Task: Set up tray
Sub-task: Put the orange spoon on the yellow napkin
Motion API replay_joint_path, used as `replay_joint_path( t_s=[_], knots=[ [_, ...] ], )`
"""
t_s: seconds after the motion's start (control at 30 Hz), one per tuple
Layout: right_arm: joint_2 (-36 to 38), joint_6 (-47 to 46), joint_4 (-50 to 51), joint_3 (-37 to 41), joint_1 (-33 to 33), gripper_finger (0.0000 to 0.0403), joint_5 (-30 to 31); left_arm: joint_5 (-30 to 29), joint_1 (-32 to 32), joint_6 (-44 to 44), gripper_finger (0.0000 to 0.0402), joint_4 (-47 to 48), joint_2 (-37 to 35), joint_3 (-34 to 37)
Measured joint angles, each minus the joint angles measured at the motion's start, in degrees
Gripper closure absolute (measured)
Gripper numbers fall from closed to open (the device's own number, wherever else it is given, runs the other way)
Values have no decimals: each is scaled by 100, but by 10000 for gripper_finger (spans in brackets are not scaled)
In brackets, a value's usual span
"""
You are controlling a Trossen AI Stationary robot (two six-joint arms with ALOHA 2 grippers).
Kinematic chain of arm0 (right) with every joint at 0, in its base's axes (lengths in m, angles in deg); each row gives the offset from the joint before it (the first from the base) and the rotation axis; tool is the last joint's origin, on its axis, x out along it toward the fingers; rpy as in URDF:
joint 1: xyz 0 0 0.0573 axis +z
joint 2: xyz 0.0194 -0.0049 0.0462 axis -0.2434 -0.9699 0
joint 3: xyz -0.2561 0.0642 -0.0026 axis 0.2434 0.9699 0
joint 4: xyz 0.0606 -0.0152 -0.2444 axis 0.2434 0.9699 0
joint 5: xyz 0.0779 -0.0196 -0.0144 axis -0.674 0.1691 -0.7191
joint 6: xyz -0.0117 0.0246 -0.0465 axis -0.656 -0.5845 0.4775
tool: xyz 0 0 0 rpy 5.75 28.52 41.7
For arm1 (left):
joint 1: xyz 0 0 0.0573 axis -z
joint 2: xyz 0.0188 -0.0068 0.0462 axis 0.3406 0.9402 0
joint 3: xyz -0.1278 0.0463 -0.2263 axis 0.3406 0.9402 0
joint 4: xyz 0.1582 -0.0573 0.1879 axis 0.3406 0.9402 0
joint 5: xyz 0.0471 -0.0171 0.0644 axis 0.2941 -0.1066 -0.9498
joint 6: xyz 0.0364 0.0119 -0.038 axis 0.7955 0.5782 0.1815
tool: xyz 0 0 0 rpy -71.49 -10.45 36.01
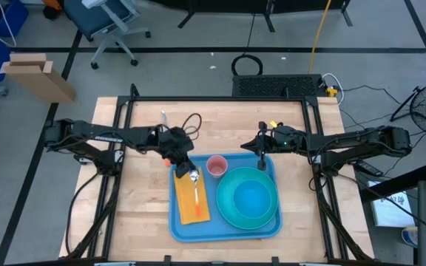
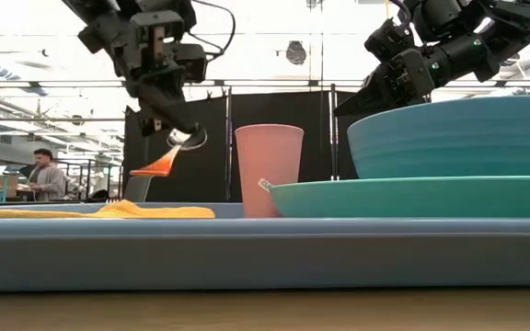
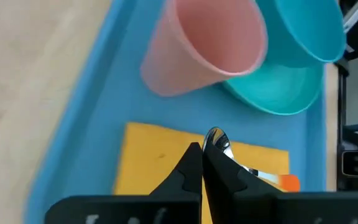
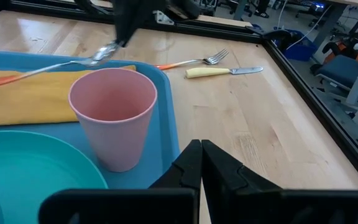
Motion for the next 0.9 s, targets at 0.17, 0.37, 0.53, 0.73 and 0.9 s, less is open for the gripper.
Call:
replay_joint_path(
  t_s=[0.17,0.37,0.53,0.73,0.9],
  knots=[
    [0,-7,5,0,0,403,-2,-413,434,-368,401,-246,6,52],
    [0,-7,3,0,0,403,-2,-1274,680,-667,401,-301,56,52],
    [0,3,-14,0,0,403,-2,-1335,786,-706,401,-390,144,57],
    [2,91,-38,2,0,403,-2,-1321,848,-528,401,-421,300,44],
    [2,99,-41,2,-2,403,-2,-1362,799,-402,401,-469,439,49]
  ],
)
